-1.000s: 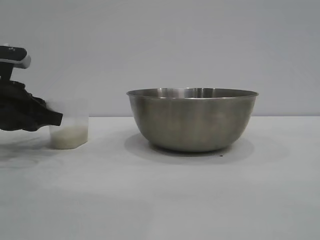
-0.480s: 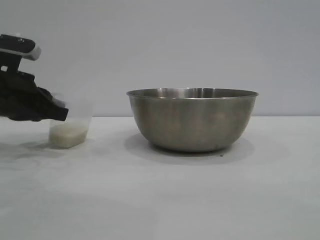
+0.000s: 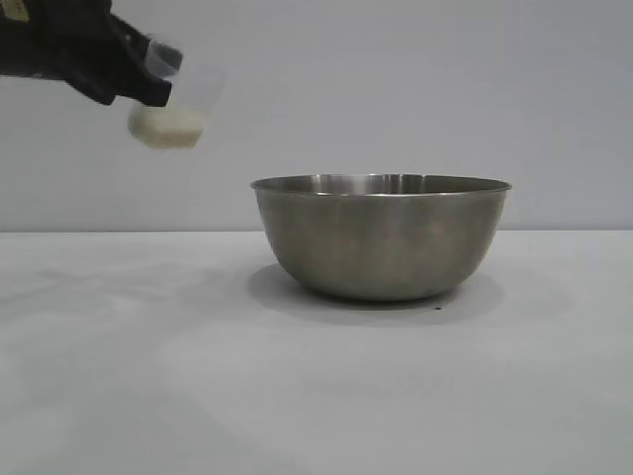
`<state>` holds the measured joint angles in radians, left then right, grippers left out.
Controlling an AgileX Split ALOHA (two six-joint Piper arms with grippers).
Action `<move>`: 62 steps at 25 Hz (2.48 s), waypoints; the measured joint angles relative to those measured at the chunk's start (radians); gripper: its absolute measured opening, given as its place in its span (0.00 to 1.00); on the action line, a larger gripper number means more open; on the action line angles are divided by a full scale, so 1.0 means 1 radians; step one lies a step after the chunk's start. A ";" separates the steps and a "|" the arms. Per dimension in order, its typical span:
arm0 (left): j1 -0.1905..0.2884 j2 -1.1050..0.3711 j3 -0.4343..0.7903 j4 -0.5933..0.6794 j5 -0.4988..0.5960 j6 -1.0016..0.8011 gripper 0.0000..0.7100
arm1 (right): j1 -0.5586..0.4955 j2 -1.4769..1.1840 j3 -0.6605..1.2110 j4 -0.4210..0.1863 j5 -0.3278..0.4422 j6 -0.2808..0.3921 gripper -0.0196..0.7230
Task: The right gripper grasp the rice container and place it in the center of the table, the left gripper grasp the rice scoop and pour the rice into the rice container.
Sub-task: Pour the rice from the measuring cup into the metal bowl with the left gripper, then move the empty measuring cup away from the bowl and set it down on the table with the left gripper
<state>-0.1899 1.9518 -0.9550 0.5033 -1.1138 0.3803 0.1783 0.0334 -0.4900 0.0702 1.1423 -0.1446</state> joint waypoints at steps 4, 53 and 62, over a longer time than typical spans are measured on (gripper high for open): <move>-0.076 0.000 -0.090 0.054 0.101 0.121 0.00 | 0.000 0.000 0.000 0.000 0.000 0.000 0.63; -0.353 0.115 -0.326 -0.780 0.255 0.871 0.00 | 0.000 0.000 0.000 -0.016 0.000 0.027 0.63; -0.241 0.108 -0.326 -1.039 0.479 0.397 0.00 | 0.000 0.000 0.000 -0.016 0.000 0.027 0.63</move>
<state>-0.4308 2.0595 -1.2815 -0.5358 -0.6343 0.7769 0.1783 0.0334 -0.4900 0.0539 1.1423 -0.1177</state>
